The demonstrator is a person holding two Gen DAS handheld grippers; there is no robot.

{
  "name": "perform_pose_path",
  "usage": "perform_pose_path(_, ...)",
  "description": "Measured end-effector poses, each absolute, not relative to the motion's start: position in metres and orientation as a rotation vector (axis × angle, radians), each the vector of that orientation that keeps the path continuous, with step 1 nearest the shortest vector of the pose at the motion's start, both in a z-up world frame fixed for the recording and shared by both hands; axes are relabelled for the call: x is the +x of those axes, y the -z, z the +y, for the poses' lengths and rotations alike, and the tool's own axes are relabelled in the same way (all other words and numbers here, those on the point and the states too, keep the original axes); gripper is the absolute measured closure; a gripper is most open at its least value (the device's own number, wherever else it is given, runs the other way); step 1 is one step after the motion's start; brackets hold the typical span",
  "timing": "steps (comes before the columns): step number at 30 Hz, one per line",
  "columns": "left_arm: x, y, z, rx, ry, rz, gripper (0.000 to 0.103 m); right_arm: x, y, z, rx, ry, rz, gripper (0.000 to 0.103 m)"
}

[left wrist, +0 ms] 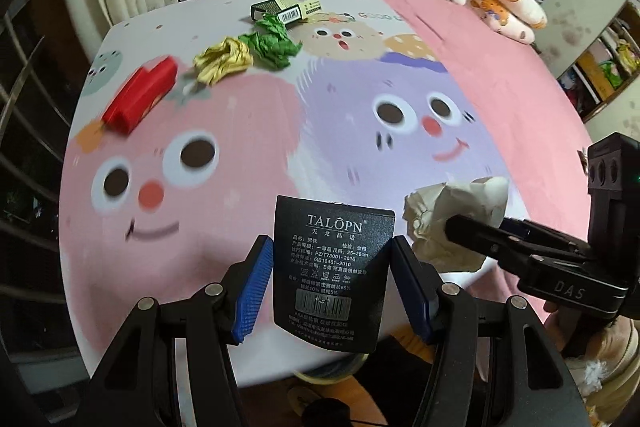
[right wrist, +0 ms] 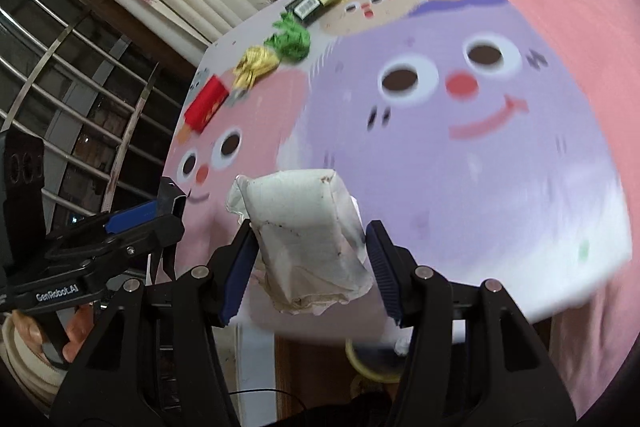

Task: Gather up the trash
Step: 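Carry the black card and white tissue down over the bin with both tools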

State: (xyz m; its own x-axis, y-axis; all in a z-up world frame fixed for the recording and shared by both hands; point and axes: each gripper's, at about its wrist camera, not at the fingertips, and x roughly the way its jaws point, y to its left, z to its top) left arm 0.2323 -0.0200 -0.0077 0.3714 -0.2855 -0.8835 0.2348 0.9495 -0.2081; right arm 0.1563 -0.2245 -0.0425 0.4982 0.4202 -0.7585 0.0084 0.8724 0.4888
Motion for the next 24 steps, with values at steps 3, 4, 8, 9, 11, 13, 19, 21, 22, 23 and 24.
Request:
perform_pose_path(3, 0.184, 0.013, -0.011, -0.053, 0.363, 1.126, 0.043, 0.112, 0.052, -0.213, 0.470, -0.232, 1.037, 0.051)
perform_pose_path(4, 0.173, 0.015, -0.009, -0.055, 0.370, 1.122, 0.043, 0.095, 0.057, -0.207, 0.473, -0.220, 1.045, 0.051)
perform_pose_path(8, 0.121, 0.030, -0.004, -0.039, 0.390, 1.121, 0.043, 0.049, 0.076, -0.193, 0.473, -0.193, 1.086, 0.051)
perform_pose_path(9, 0.109, 0.035, -0.004, -0.031, 0.395, 1.125, 0.043, 0.041, 0.082, -0.190, 0.473, -0.186, 1.099, 0.051)
perform_pose_path(11, 0.093, 0.044, -0.005, -0.022, 0.404, 1.141, 0.043, 0.024, 0.095, -0.183, 0.467, -0.168, 1.133, 0.051)
perform_pose_path(13, 0.076, 0.054, -0.006, -0.018, 0.408, 1.161, 0.043, 0.009, 0.110, -0.177, 0.464, -0.151, 1.171, 0.051)
perform_pose_path(19, 0.041, 0.104, -0.013, -0.003, 0.408, 1.256, 0.043, -0.017, 0.171, -0.171, 0.455, -0.087, 1.287, 0.050)
perform_pose_path(21, 0.035, 0.126, -0.015, -0.003, 0.403, 1.289, 0.043, -0.020, 0.194, -0.174, 0.466, -0.066, 1.318, 0.050)
perform_pose_path(22, 0.029, 0.144, -0.017, -0.006, 0.397, 1.316, 0.043, -0.022, 0.208, -0.175, 0.472, -0.055, 1.334, 0.050)
perform_pose_path(23, 0.029, 0.156, -0.018, -0.006, 0.393, 1.333, 0.043, -0.023, 0.222, -0.177, 0.475, -0.045, 1.349, 0.050)
perform_pose_path(24, 0.025, 0.174, -0.020, -0.003, 0.386, 1.353, 0.043, -0.024, 0.238, -0.178, 0.478, -0.035, 1.365, 0.050)
